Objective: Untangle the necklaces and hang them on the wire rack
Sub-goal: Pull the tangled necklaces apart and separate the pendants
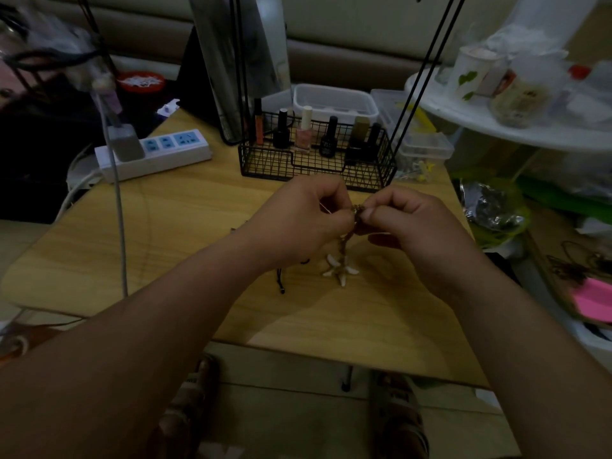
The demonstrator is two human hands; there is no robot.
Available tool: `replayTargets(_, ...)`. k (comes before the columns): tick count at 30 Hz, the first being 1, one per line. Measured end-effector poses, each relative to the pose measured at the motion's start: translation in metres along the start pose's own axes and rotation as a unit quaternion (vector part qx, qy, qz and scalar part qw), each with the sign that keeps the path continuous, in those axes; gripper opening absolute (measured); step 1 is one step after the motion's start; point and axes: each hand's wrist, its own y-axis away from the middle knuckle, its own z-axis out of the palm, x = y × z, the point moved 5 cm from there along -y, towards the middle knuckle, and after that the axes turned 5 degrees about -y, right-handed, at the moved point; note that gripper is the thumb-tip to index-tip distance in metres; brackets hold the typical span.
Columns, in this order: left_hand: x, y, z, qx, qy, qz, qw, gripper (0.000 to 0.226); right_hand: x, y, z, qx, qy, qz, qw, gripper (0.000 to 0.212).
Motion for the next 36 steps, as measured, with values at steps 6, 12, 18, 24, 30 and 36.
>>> replayTargets(6,0.002,0.000,-0.001,-0.043,0.152,-0.053,0.986,0.010,0.000,-0.001,0.003,-0.077,-0.043,0.047,0.995,0.003)
replayTargets(12,-0.003,0.003,0.008,-0.102,0.228,-0.133,0.959,0.008,-0.006,-0.001,-0.003,-0.019,-0.009,-0.006,1.000,0.013)
replayTargets(18,-0.005,0.002,0.006,-0.059,0.181,-0.123,0.974,0.012,0.002,-0.002,-0.002,-0.039,-0.090,0.054,0.994,0.016)
replayTargets(24,-0.003,0.001,0.006,-0.034,0.221,-0.118,0.968,0.015,0.003,-0.004,0.001,-0.023,-0.106,0.043,0.993,0.014)
replayTargets(30,-0.004,0.002,0.008,-0.076,0.151,-0.113,0.979,0.018,0.005,-0.007,0.004,-0.030,-0.158,0.048,0.986,0.018)
replayTargets(36,-0.009,0.001,0.001,-0.056,0.042,-0.085,0.994,0.010,0.008,-0.005,0.008,-0.056,-0.179,0.083,0.979,0.019)
